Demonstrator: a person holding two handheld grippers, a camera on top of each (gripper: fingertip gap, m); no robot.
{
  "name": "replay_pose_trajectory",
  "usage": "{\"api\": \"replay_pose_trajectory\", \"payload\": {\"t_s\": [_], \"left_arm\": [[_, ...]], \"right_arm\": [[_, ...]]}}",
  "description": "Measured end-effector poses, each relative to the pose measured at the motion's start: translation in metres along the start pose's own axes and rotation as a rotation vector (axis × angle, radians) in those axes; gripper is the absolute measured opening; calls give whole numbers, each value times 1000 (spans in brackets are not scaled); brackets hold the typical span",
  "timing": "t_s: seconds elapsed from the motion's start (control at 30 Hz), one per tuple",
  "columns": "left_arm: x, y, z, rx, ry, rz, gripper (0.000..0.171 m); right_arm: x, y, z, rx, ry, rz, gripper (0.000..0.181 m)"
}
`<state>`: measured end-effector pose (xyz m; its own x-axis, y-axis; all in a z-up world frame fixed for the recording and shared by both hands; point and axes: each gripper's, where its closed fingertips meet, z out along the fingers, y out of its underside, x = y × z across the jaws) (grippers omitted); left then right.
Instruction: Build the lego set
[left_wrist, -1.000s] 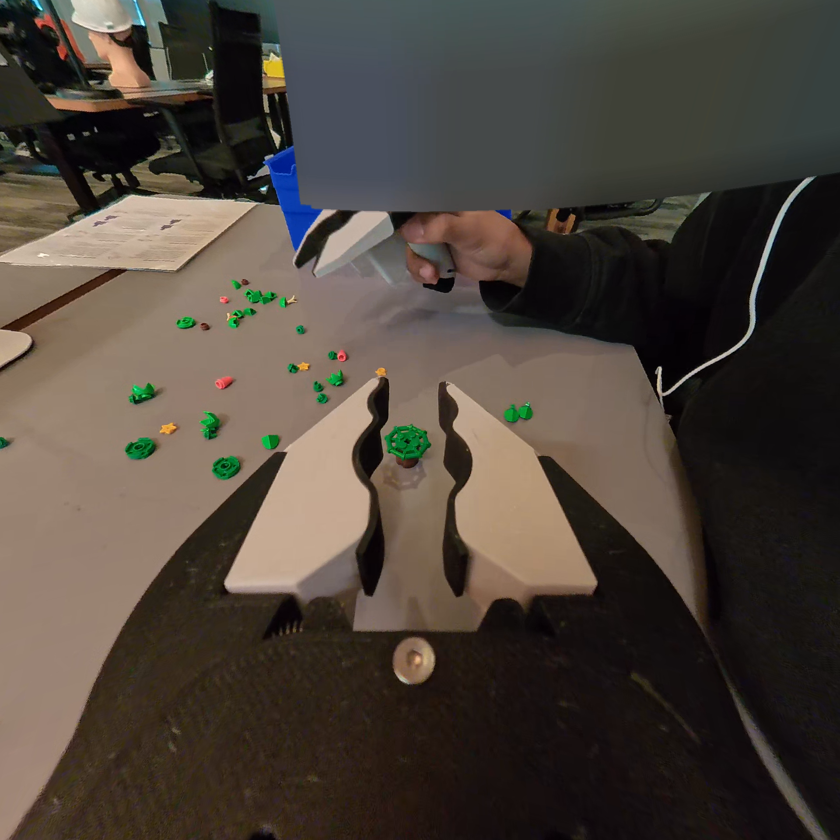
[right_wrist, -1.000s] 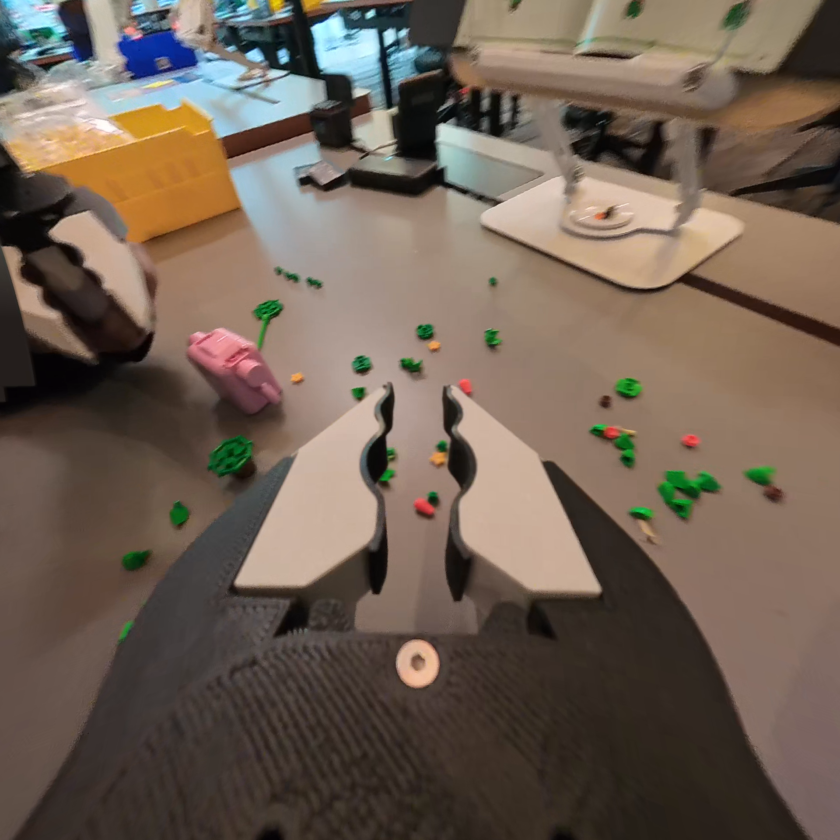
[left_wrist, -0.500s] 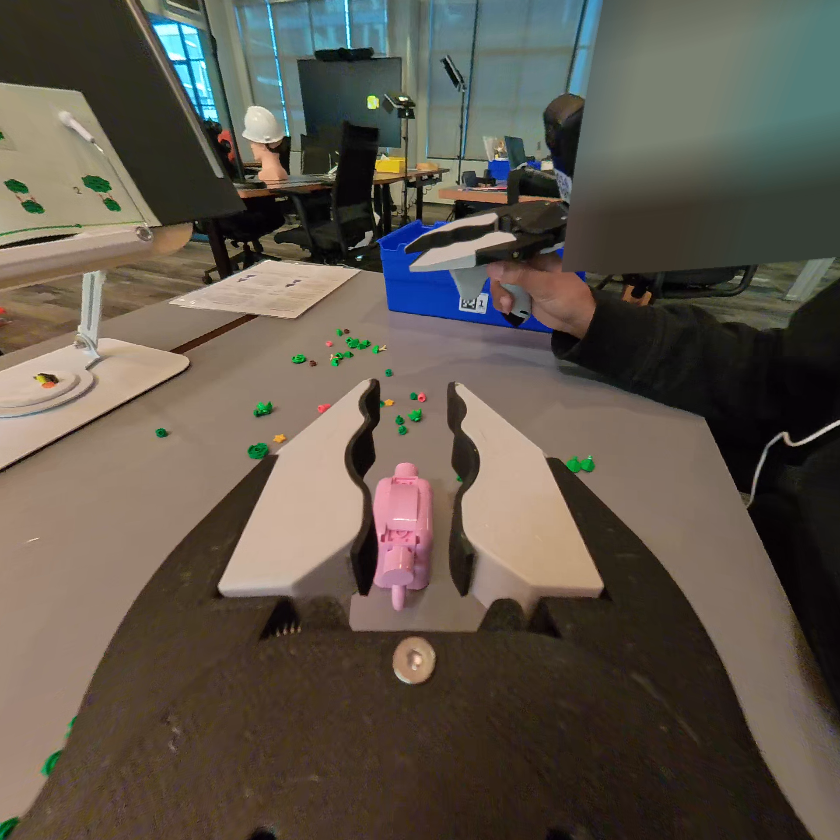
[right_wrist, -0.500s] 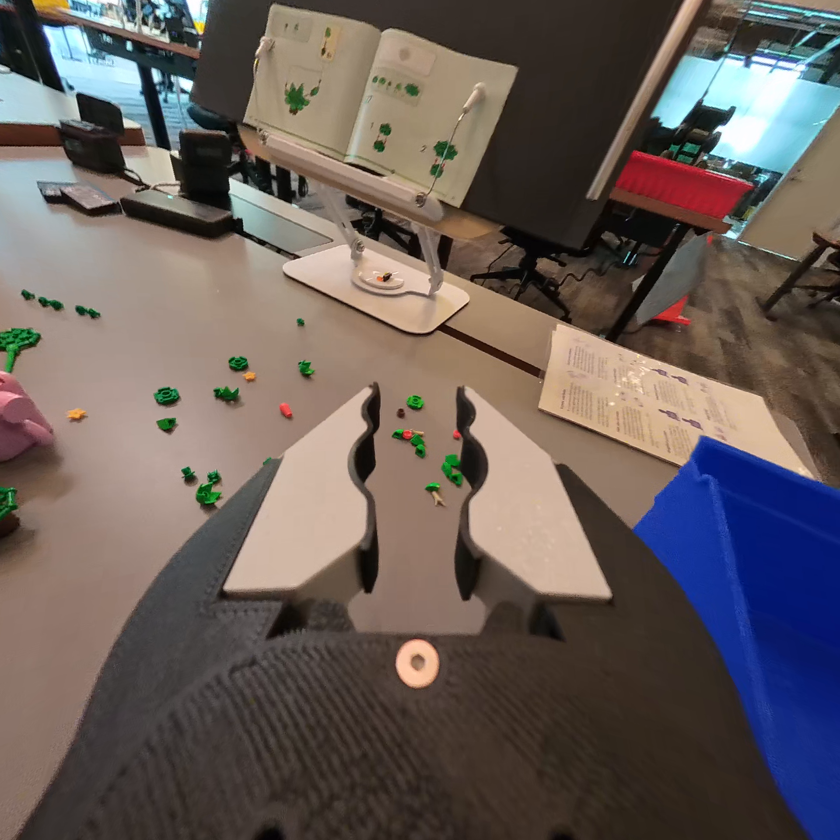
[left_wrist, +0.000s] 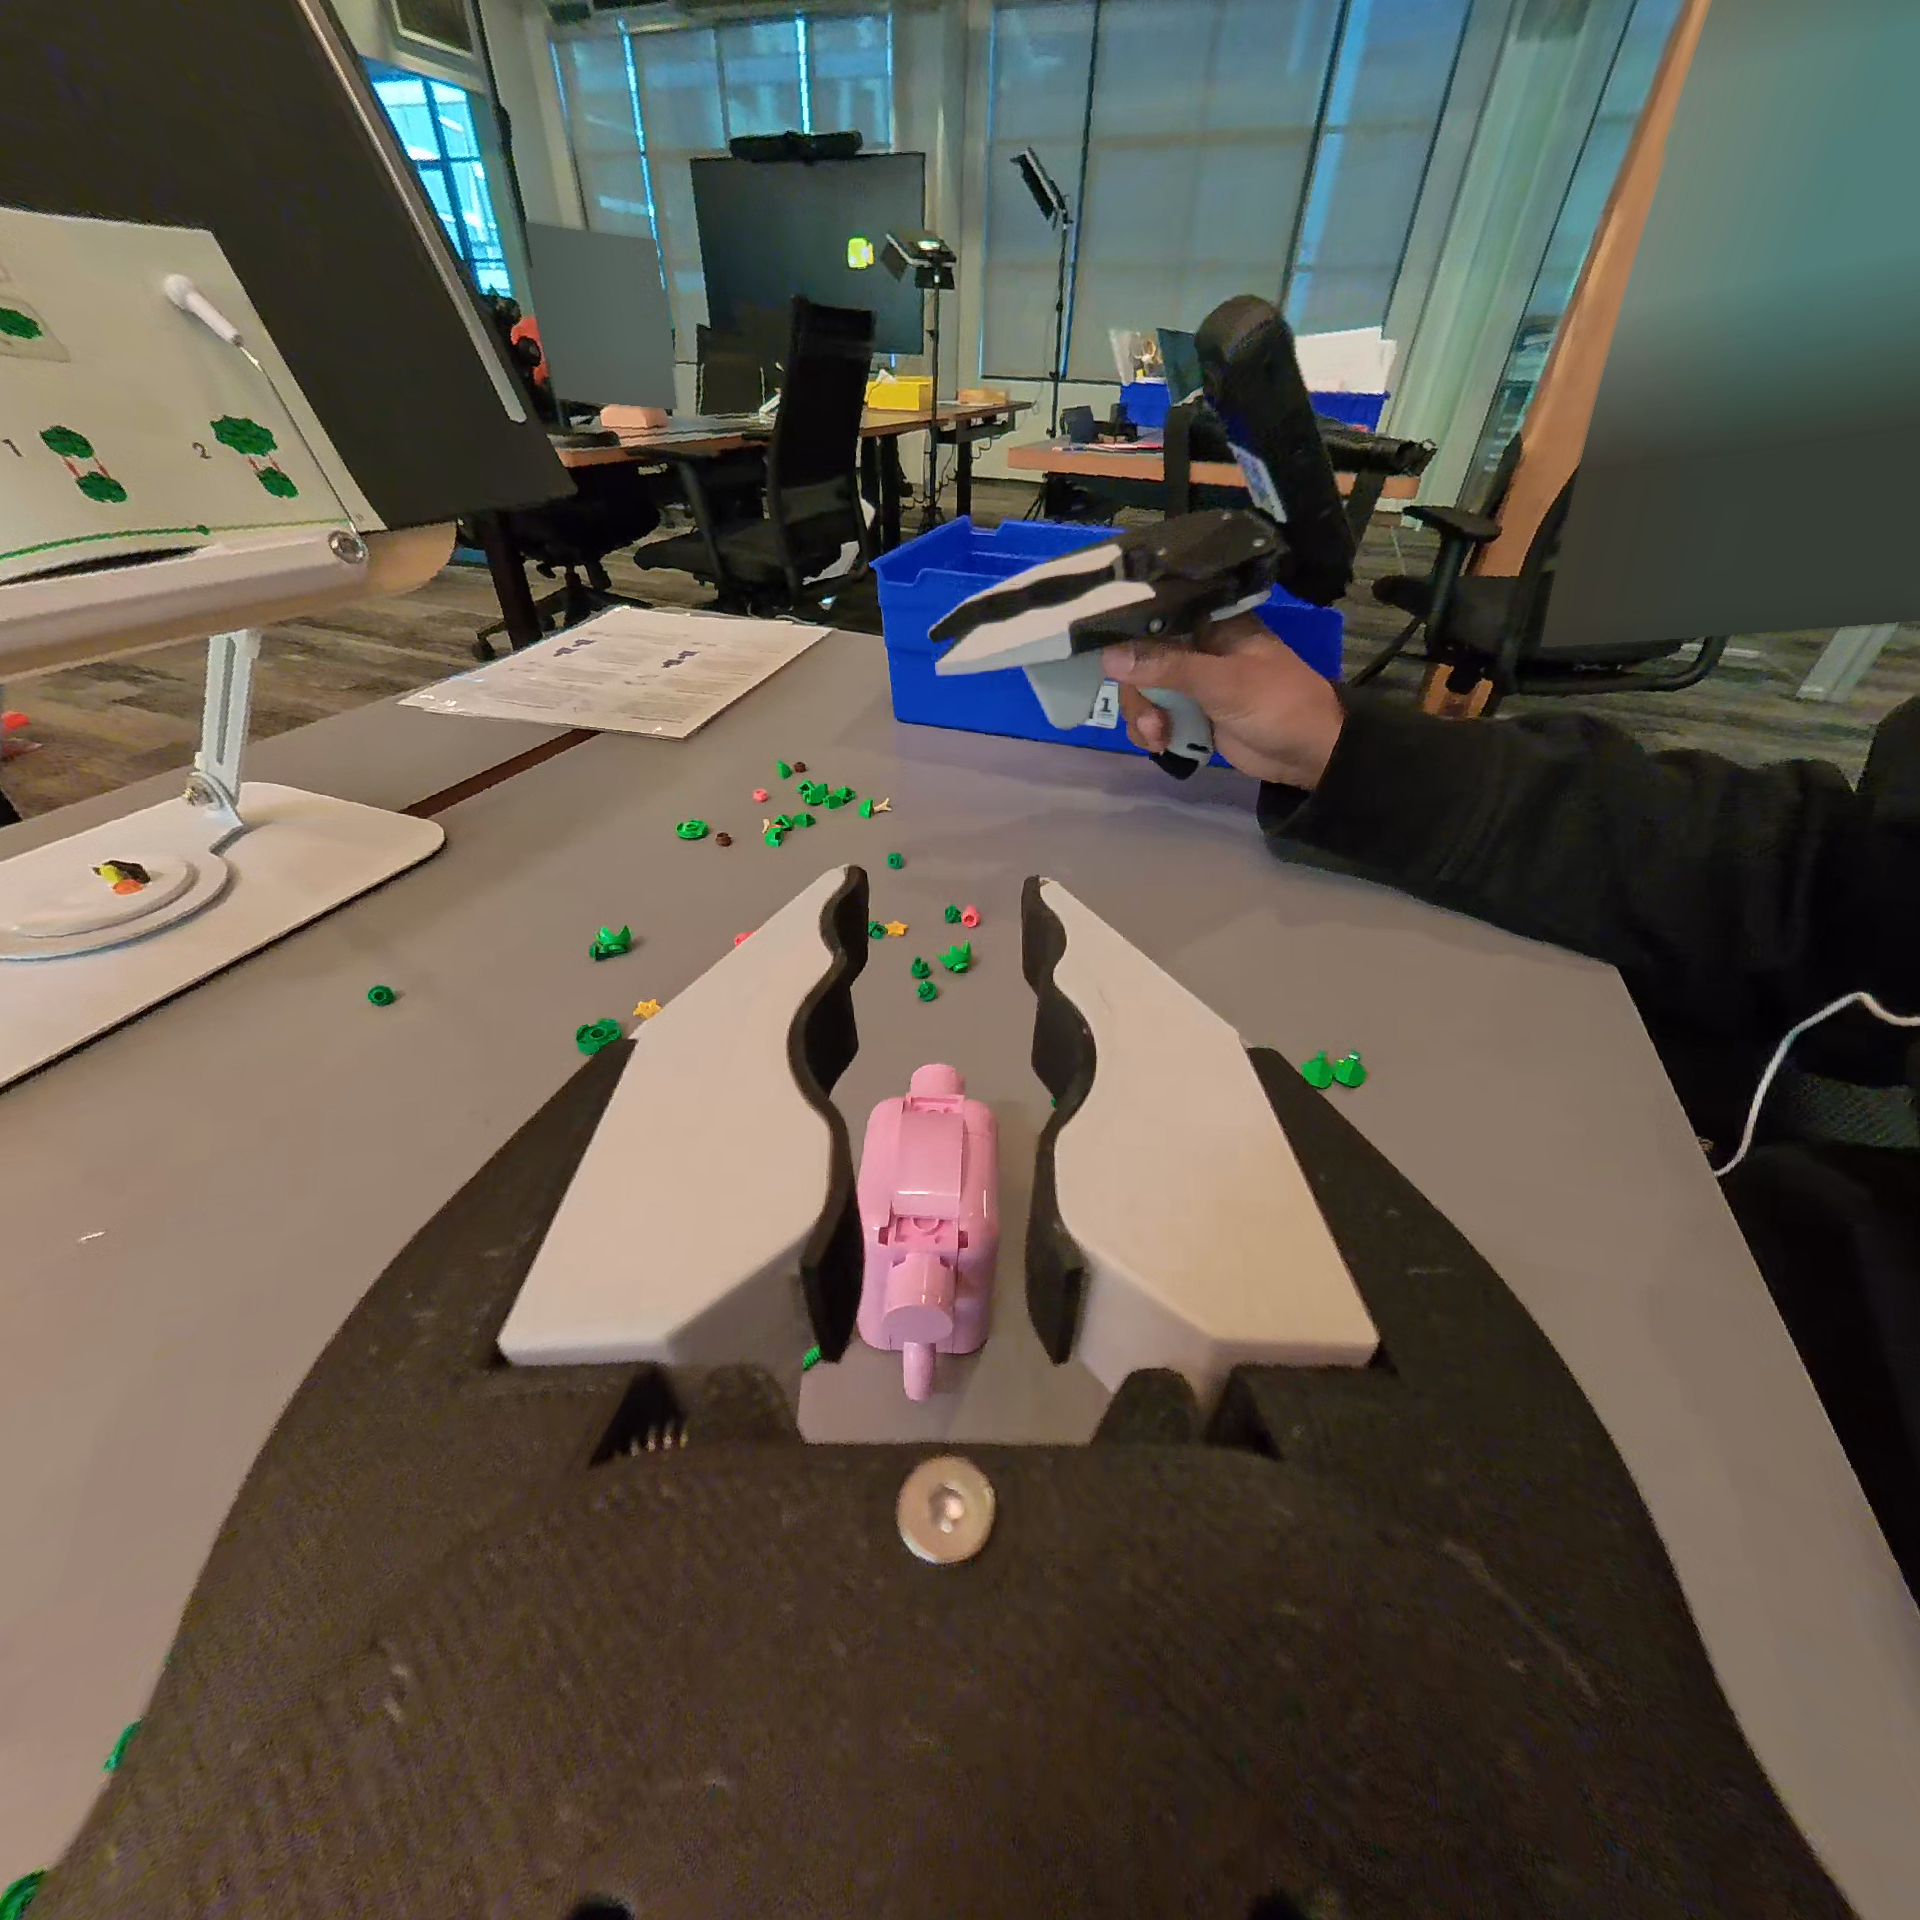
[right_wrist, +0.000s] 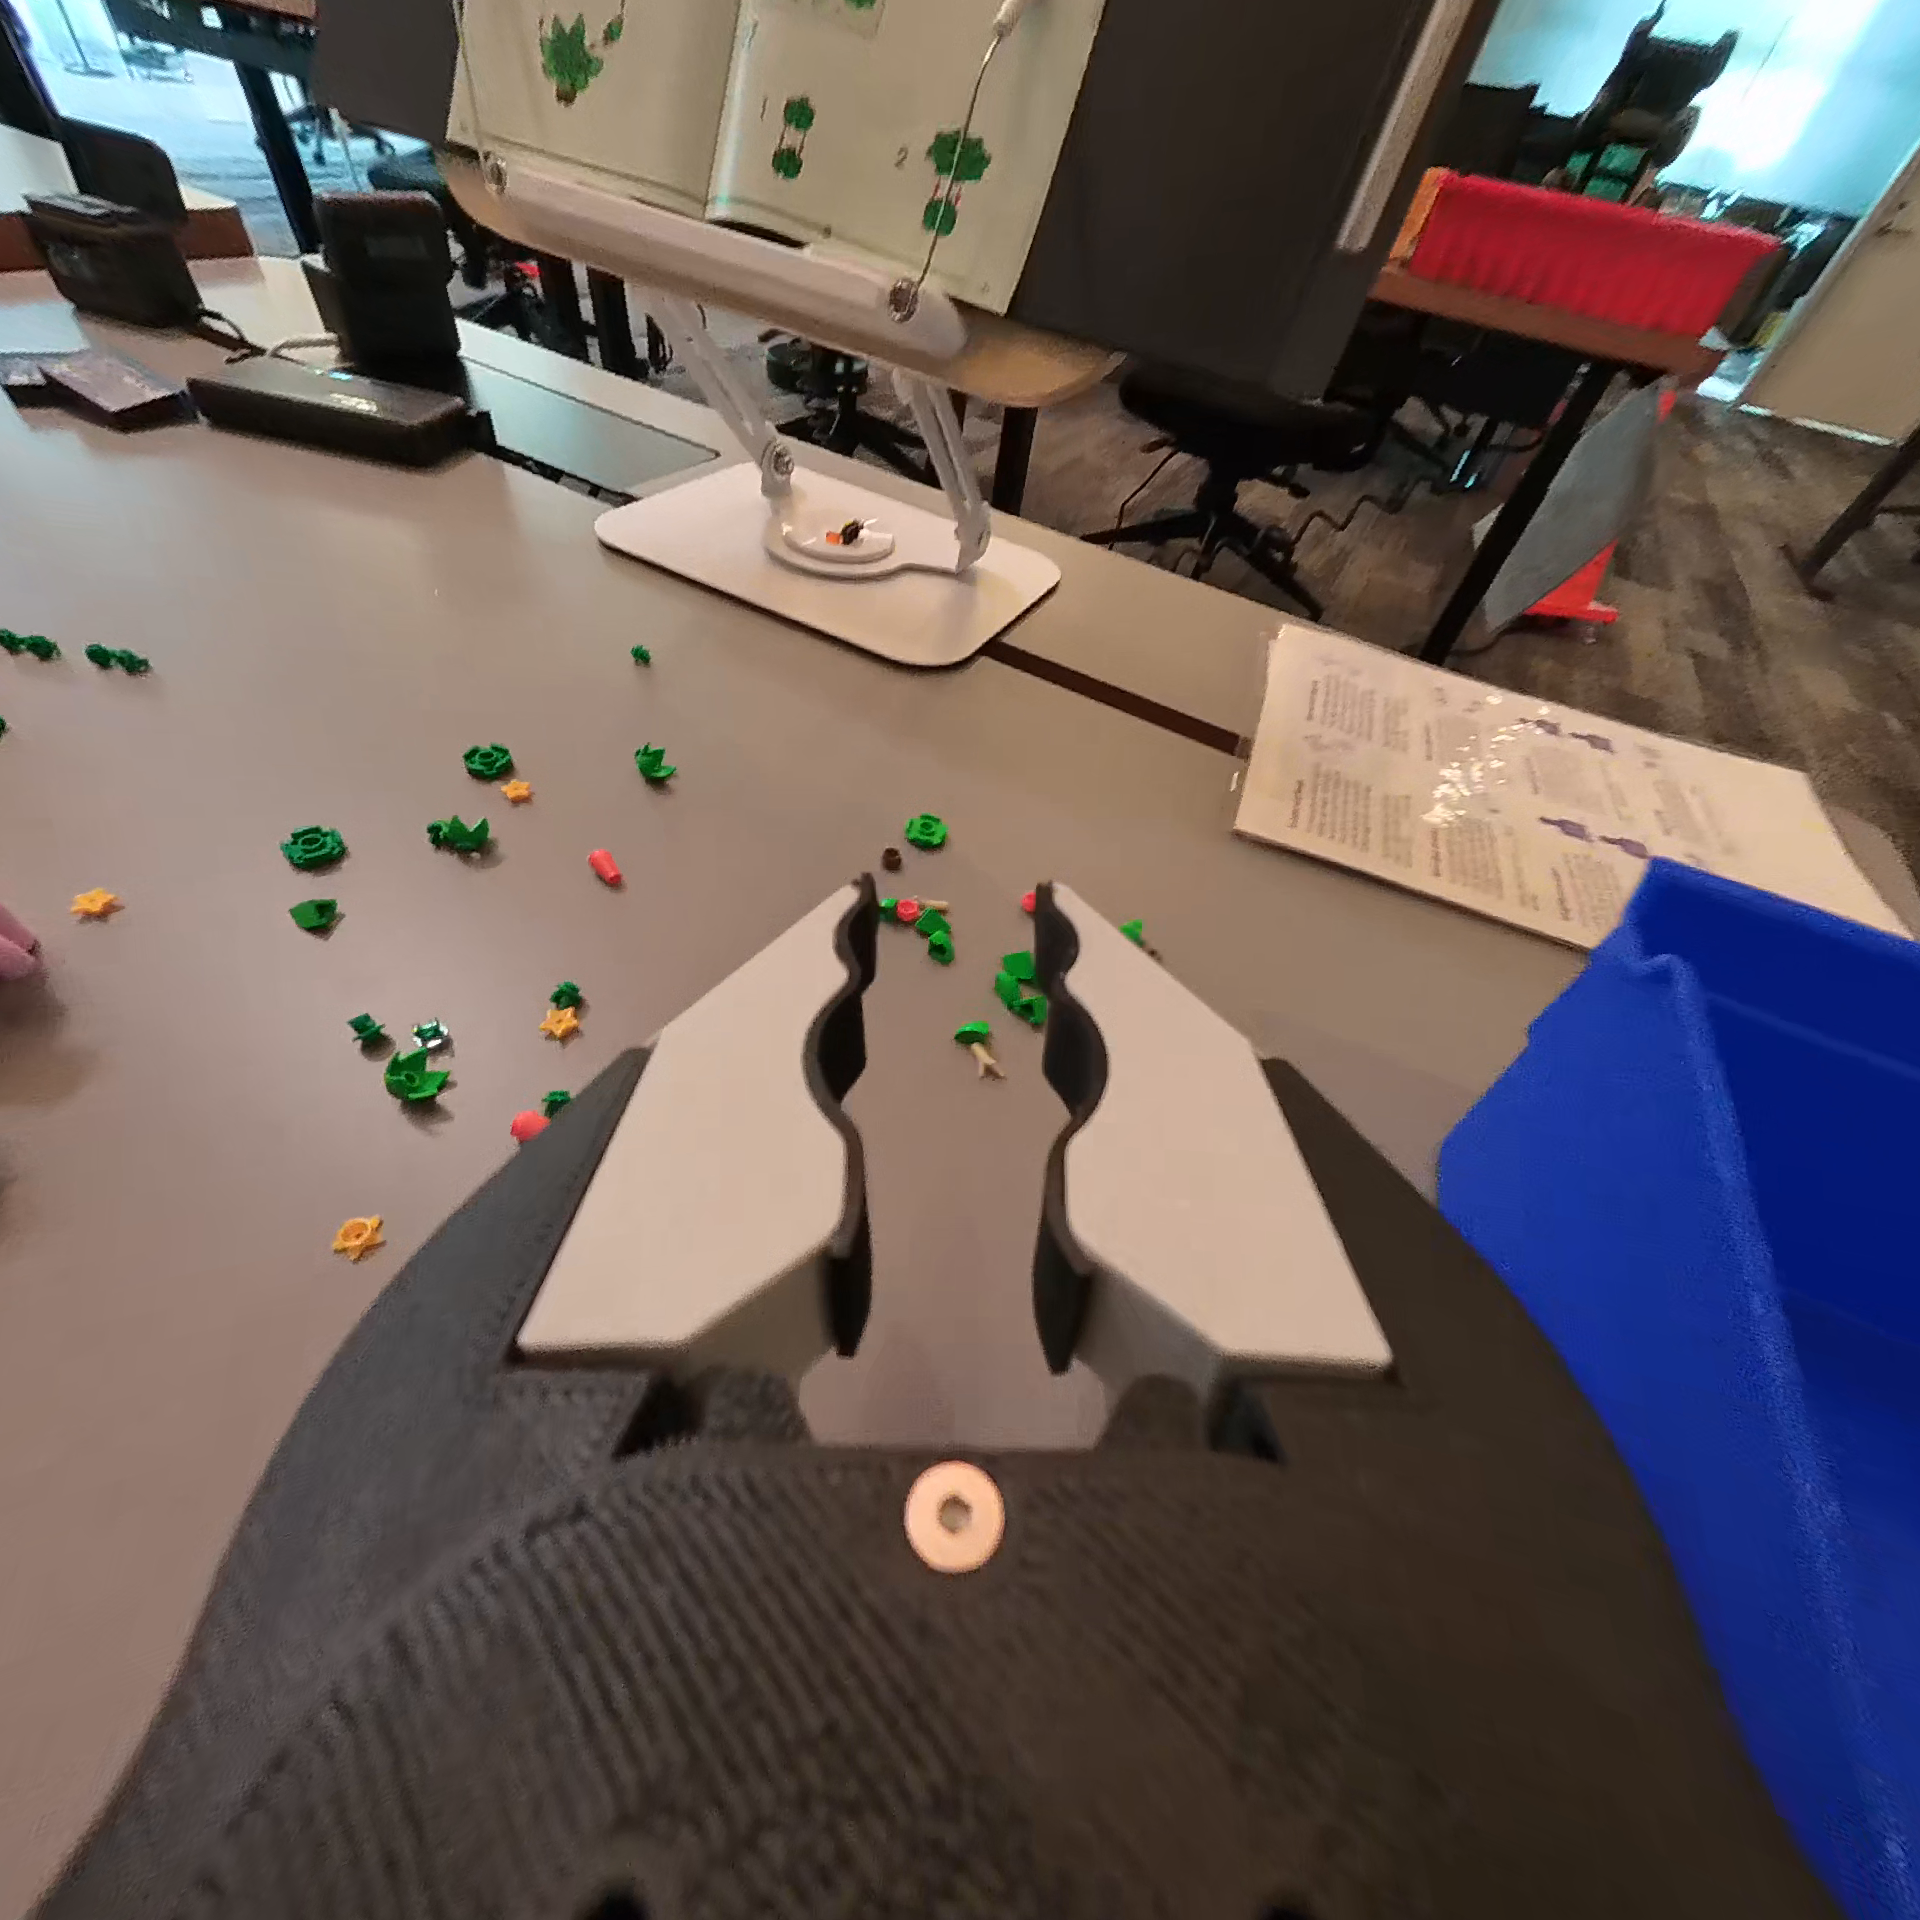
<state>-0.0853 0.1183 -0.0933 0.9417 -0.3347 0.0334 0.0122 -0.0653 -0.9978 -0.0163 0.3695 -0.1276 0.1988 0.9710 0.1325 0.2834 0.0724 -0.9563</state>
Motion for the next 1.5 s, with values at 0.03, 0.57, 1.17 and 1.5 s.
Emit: {"api": "replay_pose_trajectory", "payload": {"t_s": [0.03, 0.57, 1.17, 1.5], "left_arm": [[0, -1, 0, 4, 2, -3, 26], [-13, 3, -3, 9, -17, -67, 27], [-21, 8, -8, -1, 35, -134, 0], [-29, 19, -8, -64, -33, -18, 0]], "right_arm": [[-2, 1, 1, -6, -9, 3, 29], [-36, 21, 24, -62, -131, 9, 25], [-45, 25, 31, -93, -171, -21, 8], [-63, 5, 9, 74, -327, -33, 38]]}}
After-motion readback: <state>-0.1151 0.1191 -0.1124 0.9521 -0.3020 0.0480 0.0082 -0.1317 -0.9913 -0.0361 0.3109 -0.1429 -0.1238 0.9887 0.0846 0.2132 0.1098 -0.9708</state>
